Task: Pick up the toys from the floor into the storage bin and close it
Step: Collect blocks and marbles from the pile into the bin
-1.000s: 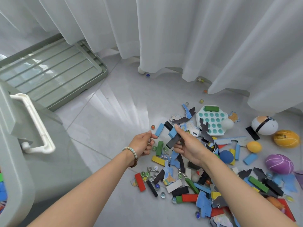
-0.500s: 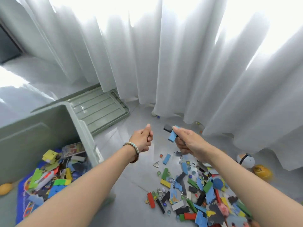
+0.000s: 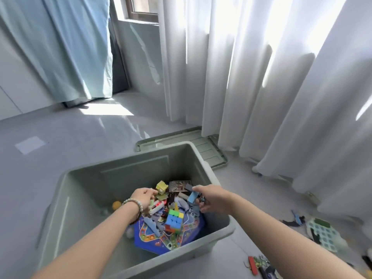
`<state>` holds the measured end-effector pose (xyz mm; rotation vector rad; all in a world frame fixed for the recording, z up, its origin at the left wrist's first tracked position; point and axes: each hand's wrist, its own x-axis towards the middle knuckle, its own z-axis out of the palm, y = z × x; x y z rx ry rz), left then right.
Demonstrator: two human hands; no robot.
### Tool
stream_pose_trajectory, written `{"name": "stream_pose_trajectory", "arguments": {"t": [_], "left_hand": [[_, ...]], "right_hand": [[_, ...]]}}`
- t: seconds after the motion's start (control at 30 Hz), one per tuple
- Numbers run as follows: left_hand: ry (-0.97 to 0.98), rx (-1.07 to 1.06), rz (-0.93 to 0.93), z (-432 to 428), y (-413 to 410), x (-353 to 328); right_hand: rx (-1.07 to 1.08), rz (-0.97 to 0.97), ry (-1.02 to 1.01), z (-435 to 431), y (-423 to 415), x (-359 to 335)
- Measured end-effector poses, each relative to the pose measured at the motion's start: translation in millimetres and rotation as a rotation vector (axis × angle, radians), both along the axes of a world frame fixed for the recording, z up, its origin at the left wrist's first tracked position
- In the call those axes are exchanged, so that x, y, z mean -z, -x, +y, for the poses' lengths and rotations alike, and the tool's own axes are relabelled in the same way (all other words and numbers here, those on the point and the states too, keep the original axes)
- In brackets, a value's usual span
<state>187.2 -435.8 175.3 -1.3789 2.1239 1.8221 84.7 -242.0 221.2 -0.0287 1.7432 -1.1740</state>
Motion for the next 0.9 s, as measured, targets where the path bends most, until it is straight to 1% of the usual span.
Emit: {"name": "stream_pose_trajectory", "arguments": {"t": [0.07,0.1,0.17,0.23,0.37,0.47,0.6,0.67,0.8,0.9], "left_hand": [[-0.125,-0.141,-0.013,-18,-16,16],[-0.155,-0.181,-0.003,-22,-20,20],[-0.135,-0.197,0.020,-29,-24,25],[-0.112,-0.165,0.057,-31,-22,29],[-0.032,-0.048,0.056,-25,-8,29],[0.090,0.059,0.040,-9,3,16],[0.277,0.242,0.099,22,24,-14],[0.363,0.337,0.130,43,39,-32],[0.535,0.507,0.220,108,77,-60],[0.594,0.651,0.257,163,110,-61]], "right_hand": [[0.078,-0.033,-0.004,-21,-6,18],[0.129,-0.051,0.012,-28,-7,26],[0.184,-0.030,0.034,-37,-6,38],[0.108,0.076,-0.004,-39,-3,47],[-0.026,0.292,-0.097,-25,-1,55],[-0.075,0.410,-0.089,-6,5,38],[-0.092,0.456,-0.010,32,25,3],[-0.073,0.486,-0.008,56,36,-11],[-0.013,0.575,-0.094,129,62,-21],[0.026,0.584,-0.198,194,72,-11]]}}
